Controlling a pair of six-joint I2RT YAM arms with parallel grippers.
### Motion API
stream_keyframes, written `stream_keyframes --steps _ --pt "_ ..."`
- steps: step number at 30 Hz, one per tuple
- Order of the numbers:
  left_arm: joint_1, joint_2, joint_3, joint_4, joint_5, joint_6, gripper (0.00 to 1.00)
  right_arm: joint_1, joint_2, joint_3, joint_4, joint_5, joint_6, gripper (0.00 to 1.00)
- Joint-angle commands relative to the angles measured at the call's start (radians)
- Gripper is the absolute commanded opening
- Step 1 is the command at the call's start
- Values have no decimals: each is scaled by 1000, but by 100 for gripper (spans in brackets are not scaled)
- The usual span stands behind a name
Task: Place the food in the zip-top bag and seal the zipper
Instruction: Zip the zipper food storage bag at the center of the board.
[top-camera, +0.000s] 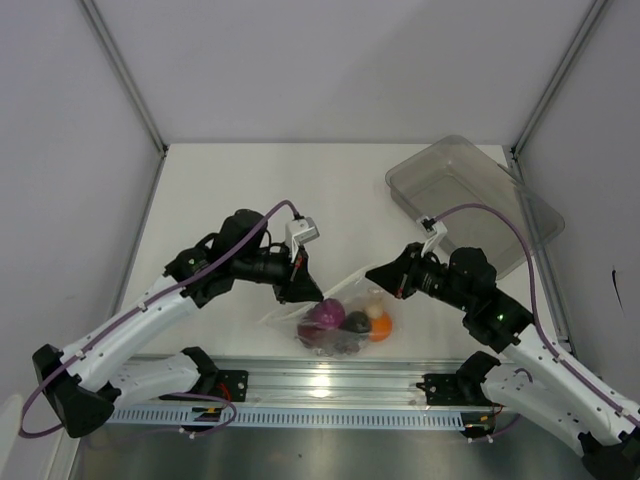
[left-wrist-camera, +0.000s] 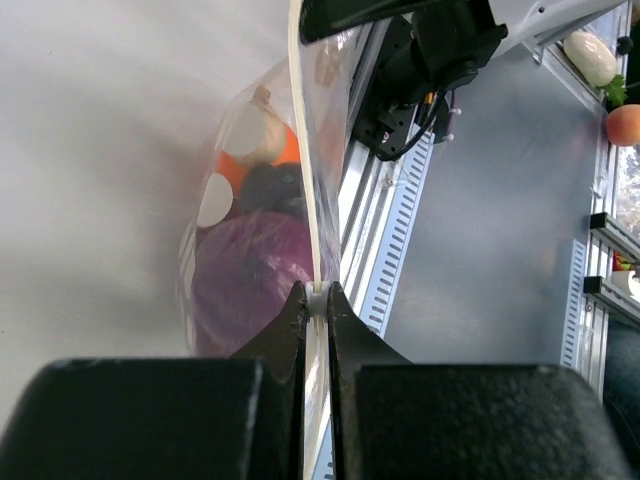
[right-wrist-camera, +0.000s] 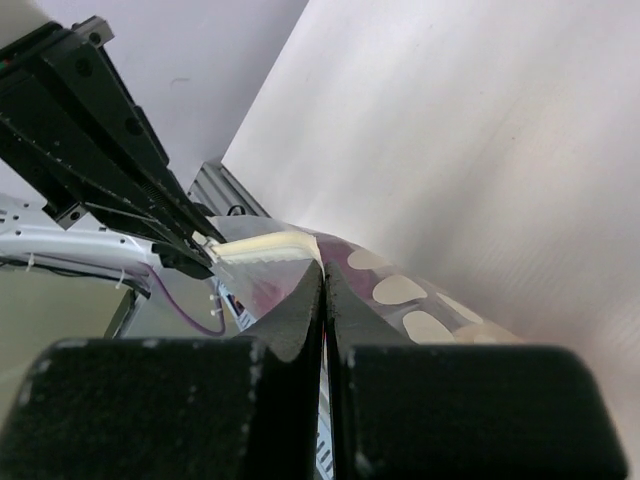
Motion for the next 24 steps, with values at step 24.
stream_keyframes --steps 24 --pt "13 -301 -106 -213 -320 -87 0 -292 63 -23 26 -121 7 0"
